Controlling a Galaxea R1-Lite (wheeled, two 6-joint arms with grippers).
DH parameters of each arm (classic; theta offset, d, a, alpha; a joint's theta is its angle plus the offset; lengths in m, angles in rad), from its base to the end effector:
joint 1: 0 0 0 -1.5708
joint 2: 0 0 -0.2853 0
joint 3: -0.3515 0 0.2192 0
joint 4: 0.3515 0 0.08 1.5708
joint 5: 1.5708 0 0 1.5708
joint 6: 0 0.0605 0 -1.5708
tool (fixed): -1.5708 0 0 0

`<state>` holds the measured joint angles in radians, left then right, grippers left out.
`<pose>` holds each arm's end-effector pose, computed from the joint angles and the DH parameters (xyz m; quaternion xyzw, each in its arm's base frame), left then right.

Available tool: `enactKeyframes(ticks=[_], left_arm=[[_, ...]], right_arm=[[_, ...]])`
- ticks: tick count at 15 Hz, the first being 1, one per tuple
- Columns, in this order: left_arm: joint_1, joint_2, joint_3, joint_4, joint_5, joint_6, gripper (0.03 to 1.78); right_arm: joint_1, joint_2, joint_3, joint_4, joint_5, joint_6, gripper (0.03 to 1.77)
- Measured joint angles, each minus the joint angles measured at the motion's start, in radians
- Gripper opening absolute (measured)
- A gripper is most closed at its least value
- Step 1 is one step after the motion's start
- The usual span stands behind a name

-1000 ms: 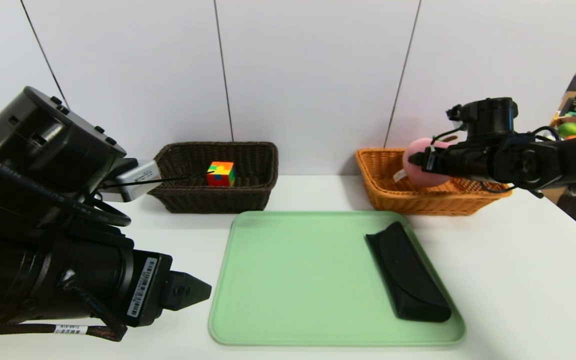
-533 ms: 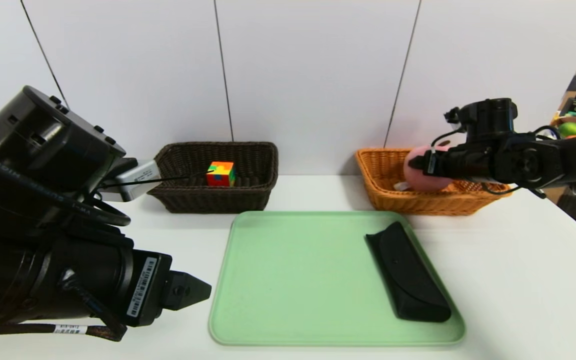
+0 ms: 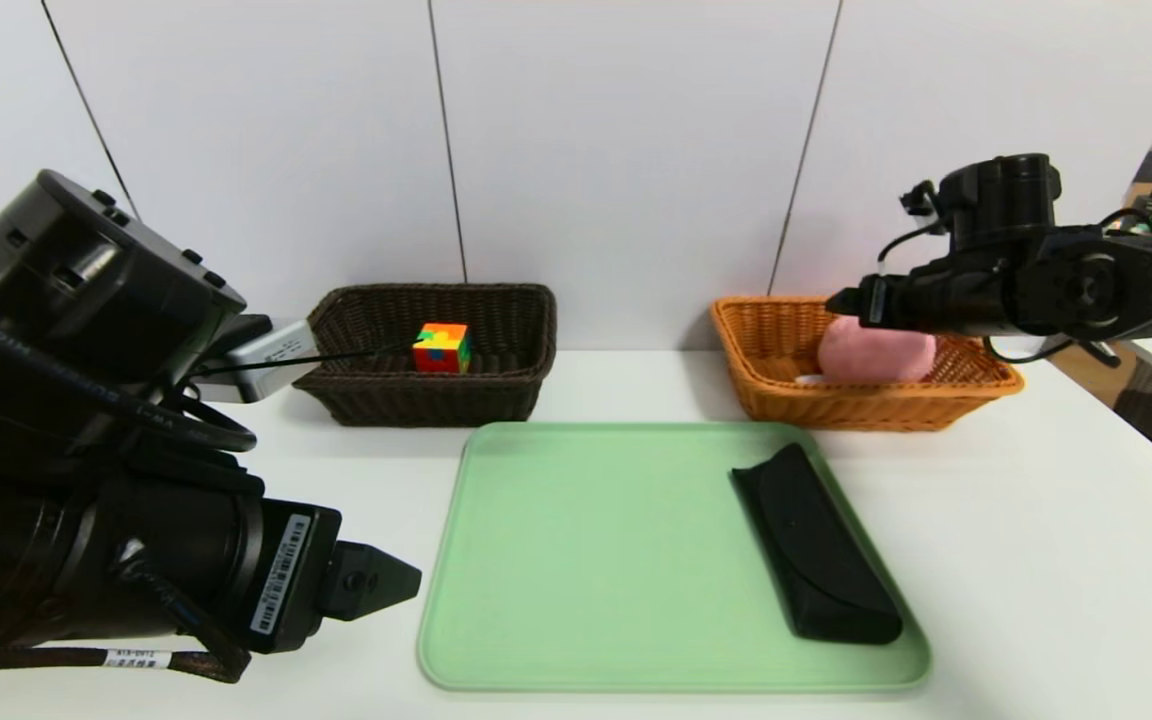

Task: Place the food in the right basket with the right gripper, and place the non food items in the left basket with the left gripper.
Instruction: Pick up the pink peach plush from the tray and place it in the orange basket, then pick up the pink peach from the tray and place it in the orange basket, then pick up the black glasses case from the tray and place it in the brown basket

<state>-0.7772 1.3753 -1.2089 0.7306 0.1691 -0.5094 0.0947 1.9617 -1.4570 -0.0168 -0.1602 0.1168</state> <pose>0.1833 -0.1661 0.2111 -0.0254 0.4415 -0.1638 0.8818 0.4477 0.0328 0.1648 0.0260 0.2373 -0.0457 0.9700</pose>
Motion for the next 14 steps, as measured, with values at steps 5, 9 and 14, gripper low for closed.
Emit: enactKeyframes(ticks=[5,9,14], left_arm=[[0.002,-0.003,0.0,0.0,0.003,-0.001,1.69],[0.001,-0.02,-0.001,-0.001,0.001,0.0,1.69],[-0.014,-0.04,0.019,-0.104,-0.009,0.01,1.69]], right_arm=[[-0.001,-0.099,-0.011,0.097,0.001,-0.006,1.69],[0.007,-0.235,0.003,0.258,0.006,0.003,1.69],[0.021,-0.452,0.103,0.492,0.013,0.006,1.69]])
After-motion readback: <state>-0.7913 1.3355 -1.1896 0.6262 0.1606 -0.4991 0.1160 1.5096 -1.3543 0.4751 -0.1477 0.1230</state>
